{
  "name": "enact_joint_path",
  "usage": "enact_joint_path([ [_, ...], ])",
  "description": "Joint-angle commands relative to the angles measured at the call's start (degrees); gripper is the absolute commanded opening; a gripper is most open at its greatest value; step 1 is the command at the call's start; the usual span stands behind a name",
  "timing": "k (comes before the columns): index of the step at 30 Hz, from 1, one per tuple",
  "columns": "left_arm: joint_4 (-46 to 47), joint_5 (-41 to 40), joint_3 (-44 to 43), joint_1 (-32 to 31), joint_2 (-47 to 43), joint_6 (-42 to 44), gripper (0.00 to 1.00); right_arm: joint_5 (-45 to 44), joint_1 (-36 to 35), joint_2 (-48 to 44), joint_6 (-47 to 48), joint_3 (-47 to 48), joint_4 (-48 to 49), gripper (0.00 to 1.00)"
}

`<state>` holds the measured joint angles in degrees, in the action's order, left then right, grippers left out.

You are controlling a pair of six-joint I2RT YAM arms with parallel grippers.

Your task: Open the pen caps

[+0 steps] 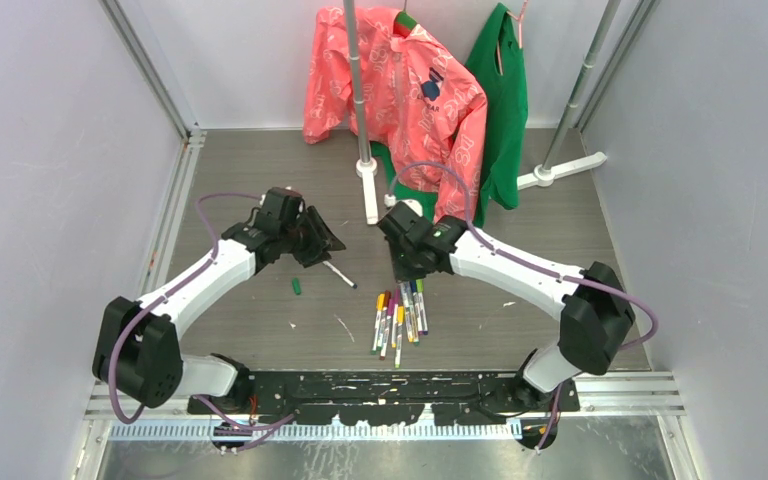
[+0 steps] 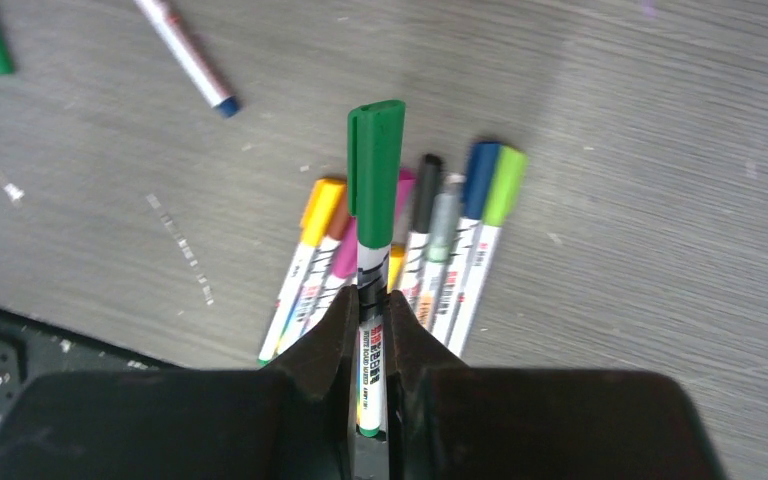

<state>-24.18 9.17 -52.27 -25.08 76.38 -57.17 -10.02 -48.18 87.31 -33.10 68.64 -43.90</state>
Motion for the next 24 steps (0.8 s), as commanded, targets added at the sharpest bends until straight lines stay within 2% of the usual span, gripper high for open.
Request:
enact_joint_path([
  [1,5.7,3.2,-2.8,-1.3,0.4,-2.0,0.45,2.7,-3.2,1.4,-0.6,4.9,1.1,0.01],
  [15,9.8,4.9,-6.2,-5.9,6.9,-5.3,0.45,8.6,-5.3,6.1,-2.4,11.0,5.3,0.01],
  [24,10.7,5.3,-5.3,-6.0,5.6,-5.7,0.45,9.2,-5.8,8.4,-2.9,13.2,6.4,0.01],
])
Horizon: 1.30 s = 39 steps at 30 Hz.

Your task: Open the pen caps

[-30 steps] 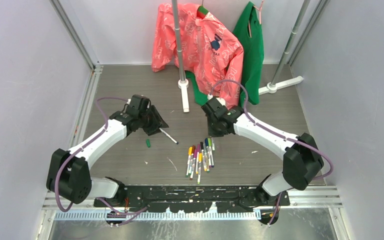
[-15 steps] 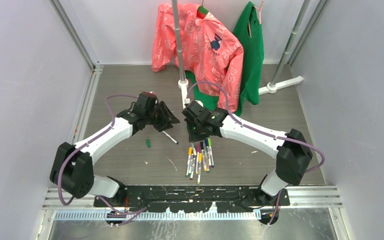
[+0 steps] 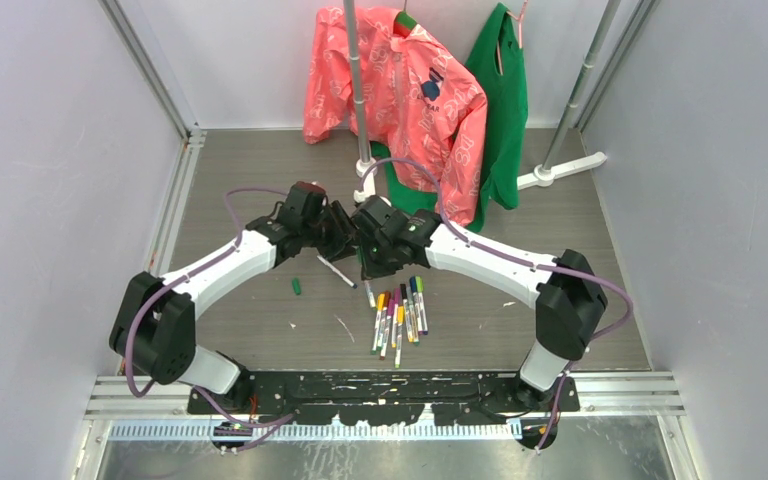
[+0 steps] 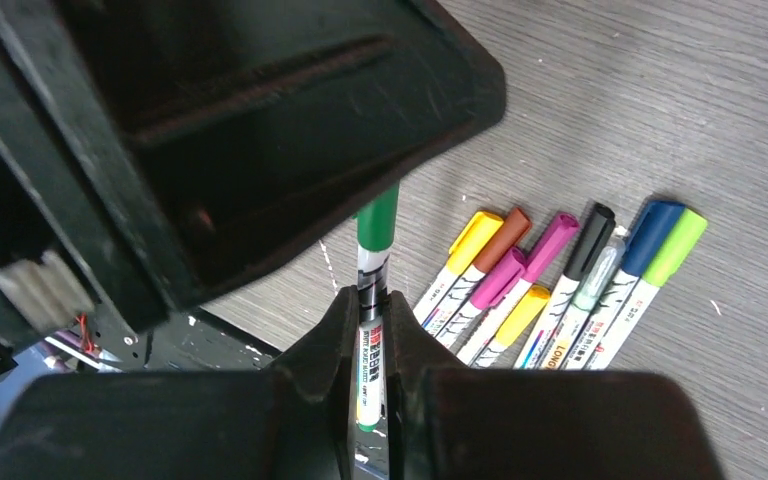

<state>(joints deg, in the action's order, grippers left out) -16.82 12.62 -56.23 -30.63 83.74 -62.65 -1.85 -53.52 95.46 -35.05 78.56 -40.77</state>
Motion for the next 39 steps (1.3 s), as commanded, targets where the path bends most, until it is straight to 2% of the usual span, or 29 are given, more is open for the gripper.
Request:
enact_joint_path([
  [1,3.4,1.9,-1.1,-0.5,-1.9,-0.2,0.45,0.9,-0.4,0.4,-1.1,3.4,3.3,0.01],
  [10,2.5,3.2,1.8,-0.4,-5.5,0.7,0.44,0.7,-0.4,2.6,-0.9,6.0,3.3,0.01],
  [21,3.4,4.4,5.7,-0.4,-8.5,0.6,0.31,1.1,-0.4,3.4,-2.6,6.4,4.9,0.01],
  [23,3.4,4.8,5.4,-0.4,-8.3,0.6,0.26,1.1,-0.4,3.6,-3.0,6.6,4.9,0.01],
  [28,4.0,5.6,5.5,-0.4,-8.3,0.4,0.01,1.1,-0.5,2.4,-4.6,5.5,6.3,0.01],
  [33,4.4,3.9,6.9,-0.4,-9.5,-0.6,0.00,0.7,-1.6,0.7,-5.4,3.7,7.1,0.01],
  [39,3.4,2.7,5.4,-0.2,-9.9,-2.0,0.00,-1.2,-3.6,-0.1,-5.3,1.8,7.2,0.24],
])
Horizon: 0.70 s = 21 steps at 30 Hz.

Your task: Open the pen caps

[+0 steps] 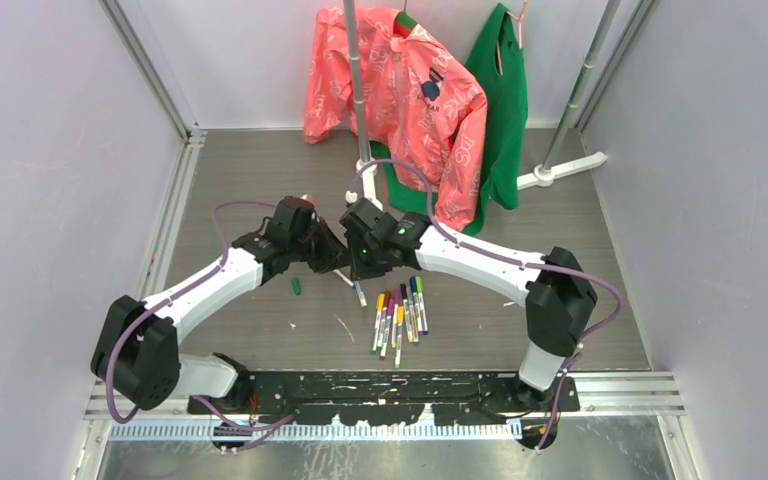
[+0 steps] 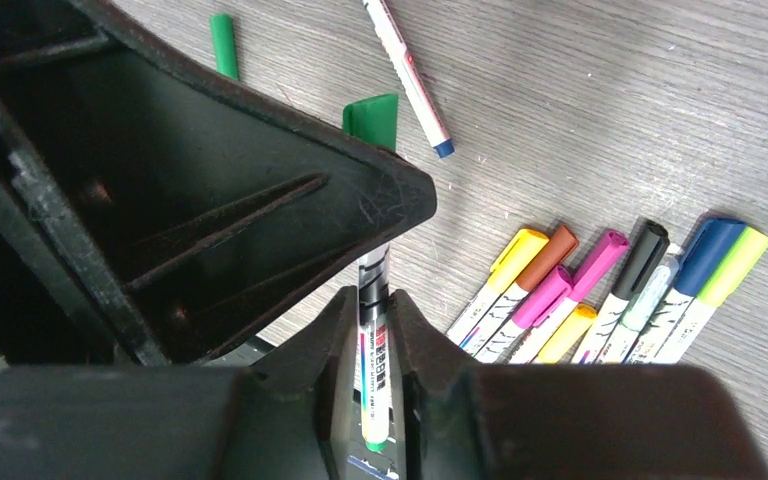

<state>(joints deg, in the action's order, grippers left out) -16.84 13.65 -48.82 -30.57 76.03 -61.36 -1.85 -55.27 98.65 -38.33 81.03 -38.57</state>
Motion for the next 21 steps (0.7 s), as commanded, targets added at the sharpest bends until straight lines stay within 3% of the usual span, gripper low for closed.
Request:
enact_joint_path([
  [1,3.4,1.7,-2.3,-0.3,-2.1,-3.7,0.00,-1.8,-2.2,-3.3,-2.3,-1.0,5.1,0.26],
  [11,3.7,2.1,-3.7,0.2,-2.6,-6.0,0.00,-5.4,-4.5,-4.6,-5.1,-6.3,8.3,0.28],
  [14,2.9,2.6,-5.4,0.9,-2.2,-6.2,0.00,-5.7,-4.5,-4.8,-5.4,-7.5,8.8,0.19],
  [16,1.0,2.2,-6.8,1.5,-1.9,-5.7,0.00,-5.7,-4.6,-5.2,-5.4,-8.0,9.0,0.03],
  [21,-0.7,0.1,-6.3,5.3,-2.6,-7.0,0.00,-5.9,-5.1,-7.1,-5.4,-10.6,10.3,0.01],
])
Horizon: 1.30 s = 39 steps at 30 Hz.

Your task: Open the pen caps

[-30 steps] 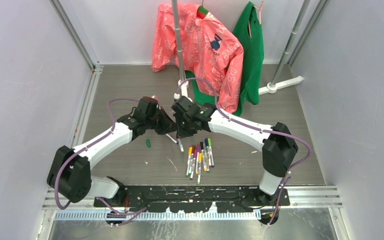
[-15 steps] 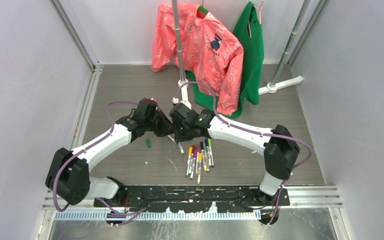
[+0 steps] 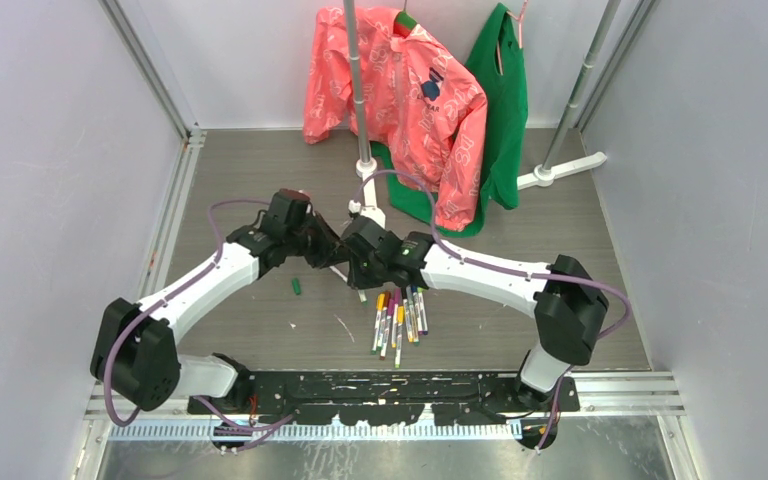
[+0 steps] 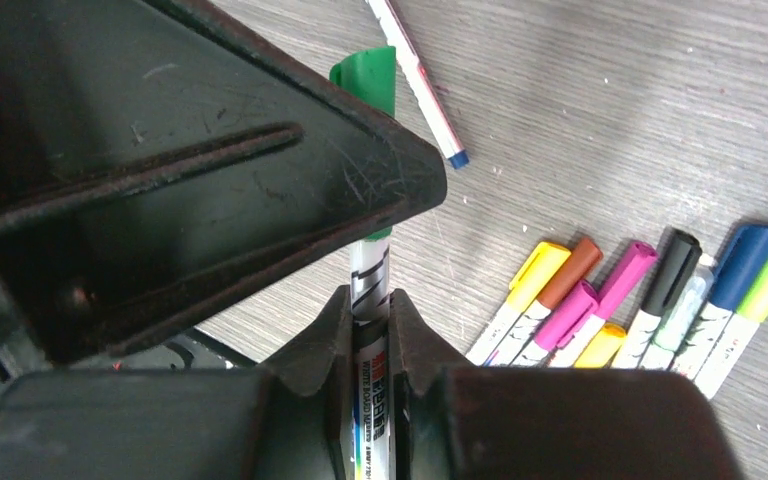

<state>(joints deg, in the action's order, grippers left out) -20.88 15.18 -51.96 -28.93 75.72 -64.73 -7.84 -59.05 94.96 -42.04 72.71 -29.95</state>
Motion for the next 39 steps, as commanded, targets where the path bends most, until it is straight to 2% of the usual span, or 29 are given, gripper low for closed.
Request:
enact_joint_path([
  [1,3.4,-1.8,-3.0,5.0,-2.2,-3.7,0.00,-0.2,-1.6,-4.1,-1.8,-3.7,2.1,0.01],
  [8,7.2,1.1,-3.4,14.4,3.8,-2.7,0.00,-1.1,-3.9,-4.8,0.6,-8.7,2.8,0.01],
  [13,8.5,1.1,-7.2,15.5,9.9,0.9,0.00,-3.4,-5.8,-7.1,1.6,-13.9,5.3,0.01],
  [17,5.6,0.7,-8.2,15.4,12.2,4.3,0.00,-5.5,-5.9,-8.4,3.6,-14.6,4.7,0.01],
  [20,-0.7,-1.0,-6.1,14.7,9.9,6.9,0.00,-4.9,-5.9,-7.8,6.4,-11.2,1.0,0.01],
  [24,-9.9,-8.2,-3.2,14.6,2.4,11.6,0.00,-5.1,-5.8,-4.3,10.7,-1.1,-7.9,0.01],
  [29,-18.2,-13.5,-4.1,14.7,-1.3,19.1,0.00,-5.6,-4.2,6.7,17.1,14.3,-17.2,0.01],
  [35,-20.9,-18.3,-0.7,14.6,-3.6,20.9,0.03,-2.5,-0.9,17.9,18.9,23.7,-17.5,0.04],
  [39,-20.6,-19.8,1.9,14.7,-4.2,20.4,0.14,1.3,1.3,21.5,20.0,25.4,-15.5,0.07],
])
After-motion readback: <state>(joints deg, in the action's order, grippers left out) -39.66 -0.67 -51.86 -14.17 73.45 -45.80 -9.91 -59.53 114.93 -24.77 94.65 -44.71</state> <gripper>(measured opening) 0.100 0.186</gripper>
